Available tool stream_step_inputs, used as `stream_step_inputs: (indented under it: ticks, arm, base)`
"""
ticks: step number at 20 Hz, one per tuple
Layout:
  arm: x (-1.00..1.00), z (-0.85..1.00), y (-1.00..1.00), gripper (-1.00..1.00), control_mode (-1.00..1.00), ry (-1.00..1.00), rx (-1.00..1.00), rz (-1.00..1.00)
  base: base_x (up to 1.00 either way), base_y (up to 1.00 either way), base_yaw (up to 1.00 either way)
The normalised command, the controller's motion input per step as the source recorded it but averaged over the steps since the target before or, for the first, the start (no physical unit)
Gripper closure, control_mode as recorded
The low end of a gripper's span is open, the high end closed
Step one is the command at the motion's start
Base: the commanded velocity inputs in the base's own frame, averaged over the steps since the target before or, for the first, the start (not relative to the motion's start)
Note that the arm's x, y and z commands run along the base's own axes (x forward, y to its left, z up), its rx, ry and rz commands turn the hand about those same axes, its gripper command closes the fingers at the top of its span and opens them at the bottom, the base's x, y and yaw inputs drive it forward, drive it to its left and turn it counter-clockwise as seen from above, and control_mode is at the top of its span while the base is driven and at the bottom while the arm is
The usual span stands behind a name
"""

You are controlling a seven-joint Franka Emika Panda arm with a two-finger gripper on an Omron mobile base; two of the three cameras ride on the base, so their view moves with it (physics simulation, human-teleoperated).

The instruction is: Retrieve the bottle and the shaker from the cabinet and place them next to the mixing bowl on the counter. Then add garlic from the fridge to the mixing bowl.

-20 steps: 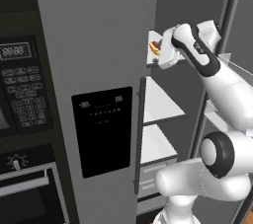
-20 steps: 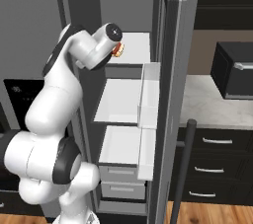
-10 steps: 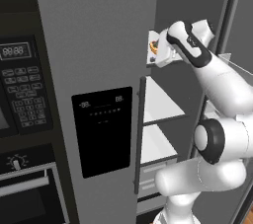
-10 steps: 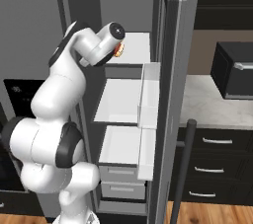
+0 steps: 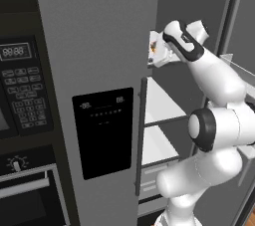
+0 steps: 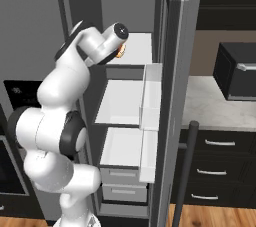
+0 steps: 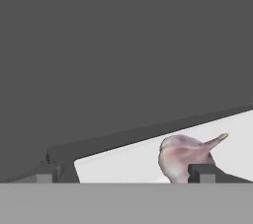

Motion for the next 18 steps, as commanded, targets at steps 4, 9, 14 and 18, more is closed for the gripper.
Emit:
stream_step_inputs:
  ticks: [4,9,14,18]
  arm:
    - [0.46,-0.08,0.03,-1.00,-1.00,0.03,0.00,0.01]
    - [0.49,-0.10,0.04,-1.00,-1.00,0.03,0.00,0.02]
    - [0.47,-0.09,0.00,-1.00,-1.00,0.02,0.00,0.02]
    - [0.44,-0.08,0.00,-1.00,-1.00,0.04,0.00,0.03]
  base:
    - [0.00,0.00,0.00]
    - [0.00,0.00,0.00]
    - [0.00,0.00,0.00]
    - [0.00,0.00,0.00]
